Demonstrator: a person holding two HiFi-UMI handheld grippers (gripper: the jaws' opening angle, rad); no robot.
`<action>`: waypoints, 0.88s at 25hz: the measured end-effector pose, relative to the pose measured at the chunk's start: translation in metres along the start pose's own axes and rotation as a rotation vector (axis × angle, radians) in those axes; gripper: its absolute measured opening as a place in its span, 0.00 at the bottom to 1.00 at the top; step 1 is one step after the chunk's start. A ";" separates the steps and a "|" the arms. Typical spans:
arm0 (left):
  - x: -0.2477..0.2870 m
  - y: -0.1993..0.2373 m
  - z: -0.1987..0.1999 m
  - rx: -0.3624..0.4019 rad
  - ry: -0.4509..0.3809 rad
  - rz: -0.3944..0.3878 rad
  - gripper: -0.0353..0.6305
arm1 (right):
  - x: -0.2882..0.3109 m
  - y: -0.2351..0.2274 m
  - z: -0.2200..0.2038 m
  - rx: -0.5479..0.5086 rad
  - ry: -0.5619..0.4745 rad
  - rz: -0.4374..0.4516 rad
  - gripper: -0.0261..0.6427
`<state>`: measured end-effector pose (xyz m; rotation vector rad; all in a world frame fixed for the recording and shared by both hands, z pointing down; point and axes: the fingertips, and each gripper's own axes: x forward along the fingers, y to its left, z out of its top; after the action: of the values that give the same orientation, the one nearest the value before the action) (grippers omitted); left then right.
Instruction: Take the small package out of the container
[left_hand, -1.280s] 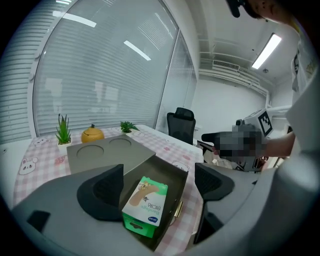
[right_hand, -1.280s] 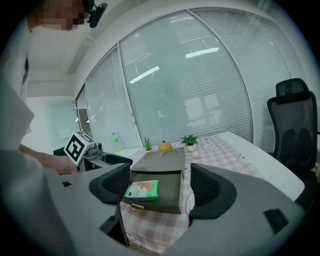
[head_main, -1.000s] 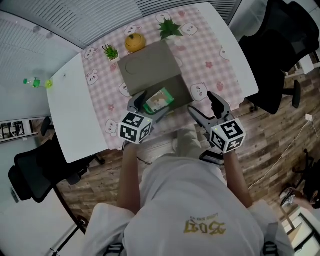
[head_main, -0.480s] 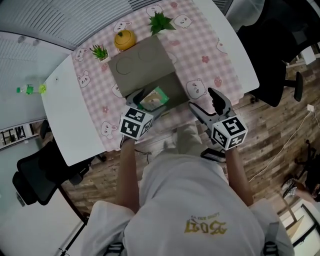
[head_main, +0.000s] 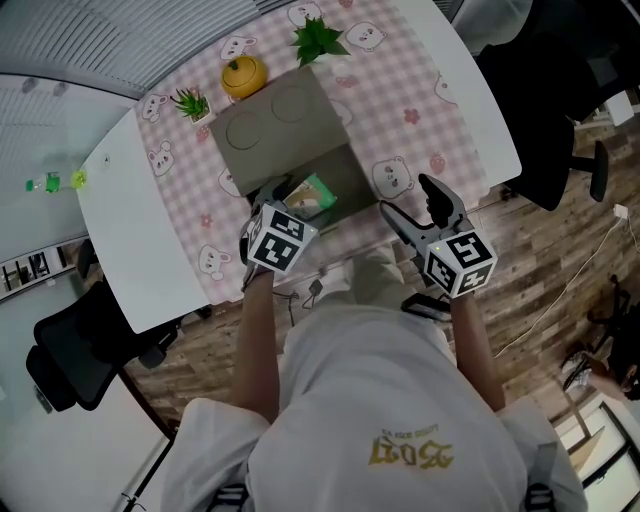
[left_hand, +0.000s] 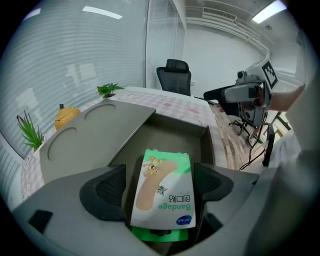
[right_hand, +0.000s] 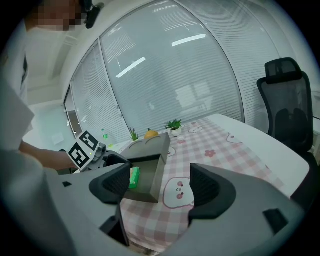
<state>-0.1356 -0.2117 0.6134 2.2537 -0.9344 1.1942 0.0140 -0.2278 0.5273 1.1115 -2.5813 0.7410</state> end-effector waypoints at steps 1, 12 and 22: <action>0.001 0.000 0.000 0.013 0.006 0.005 0.71 | 0.001 -0.001 0.000 0.003 0.001 -0.001 0.59; 0.010 -0.003 -0.004 0.051 0.043 -0.005 0.61 | 0.011 -0.004 0.001 0.011 0.017 0.003 0.59; 0.013 -0.003 -0.004 0.066 0.041 -0.020 0.61 | 0.009 -0.007 -0.005 0.030 0.021 0.009 0.58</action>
<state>-0.1308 -0.2118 0.6261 2.2751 -0.8666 1.2749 0.0126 -0.2349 0.5375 1.0958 -2.5675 0.7912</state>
